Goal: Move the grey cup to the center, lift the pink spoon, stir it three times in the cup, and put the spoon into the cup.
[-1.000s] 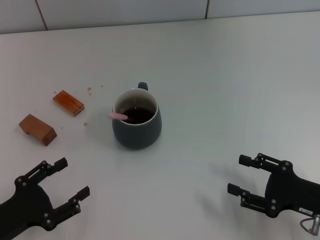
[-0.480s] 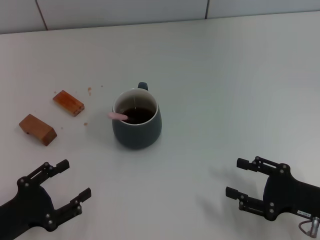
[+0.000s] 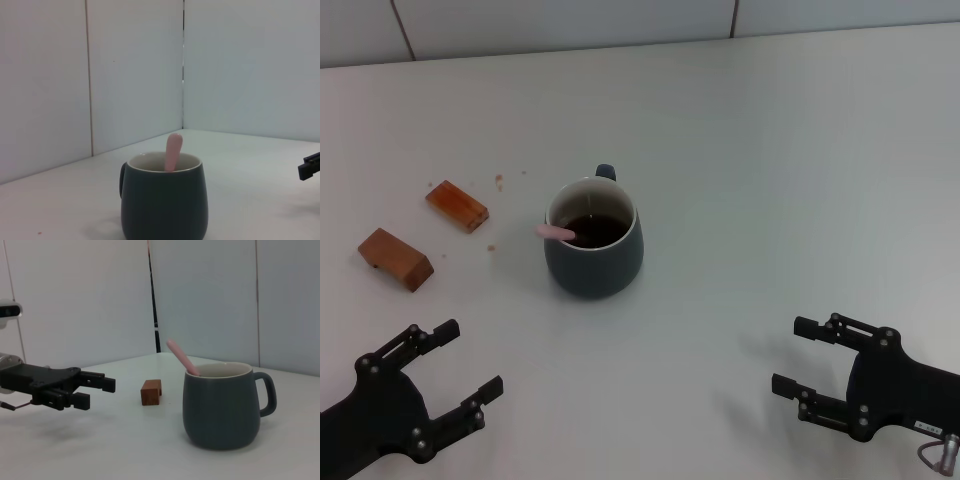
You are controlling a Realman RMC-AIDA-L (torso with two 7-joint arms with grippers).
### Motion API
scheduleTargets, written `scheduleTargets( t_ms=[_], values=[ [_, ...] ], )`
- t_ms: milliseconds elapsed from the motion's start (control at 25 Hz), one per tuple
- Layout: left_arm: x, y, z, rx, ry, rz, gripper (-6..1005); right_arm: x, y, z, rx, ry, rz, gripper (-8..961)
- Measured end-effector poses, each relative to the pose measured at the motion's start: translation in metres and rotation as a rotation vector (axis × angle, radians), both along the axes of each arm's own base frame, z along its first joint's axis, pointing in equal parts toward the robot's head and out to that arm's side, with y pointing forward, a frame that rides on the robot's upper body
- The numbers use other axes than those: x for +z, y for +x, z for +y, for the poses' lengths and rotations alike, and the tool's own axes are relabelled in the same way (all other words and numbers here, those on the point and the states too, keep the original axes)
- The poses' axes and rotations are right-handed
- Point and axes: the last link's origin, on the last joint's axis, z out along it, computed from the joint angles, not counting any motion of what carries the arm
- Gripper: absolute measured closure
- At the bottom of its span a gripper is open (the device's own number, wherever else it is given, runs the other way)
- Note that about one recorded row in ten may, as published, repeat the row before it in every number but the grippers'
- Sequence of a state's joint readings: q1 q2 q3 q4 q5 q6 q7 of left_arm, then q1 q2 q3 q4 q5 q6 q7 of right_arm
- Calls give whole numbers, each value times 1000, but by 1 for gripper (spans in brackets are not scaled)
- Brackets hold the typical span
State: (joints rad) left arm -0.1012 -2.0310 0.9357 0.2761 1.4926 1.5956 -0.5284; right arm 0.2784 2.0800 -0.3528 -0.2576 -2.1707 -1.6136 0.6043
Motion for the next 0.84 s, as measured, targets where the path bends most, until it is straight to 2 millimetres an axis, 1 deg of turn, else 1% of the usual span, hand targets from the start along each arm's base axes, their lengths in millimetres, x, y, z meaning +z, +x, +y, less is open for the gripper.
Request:
scheduleTargets(
  t_ms=[840],
  values=[
    [0,2,3,-7,0,-4,215,-2,2,-4,-8,-17,-8,224]
  ],
)
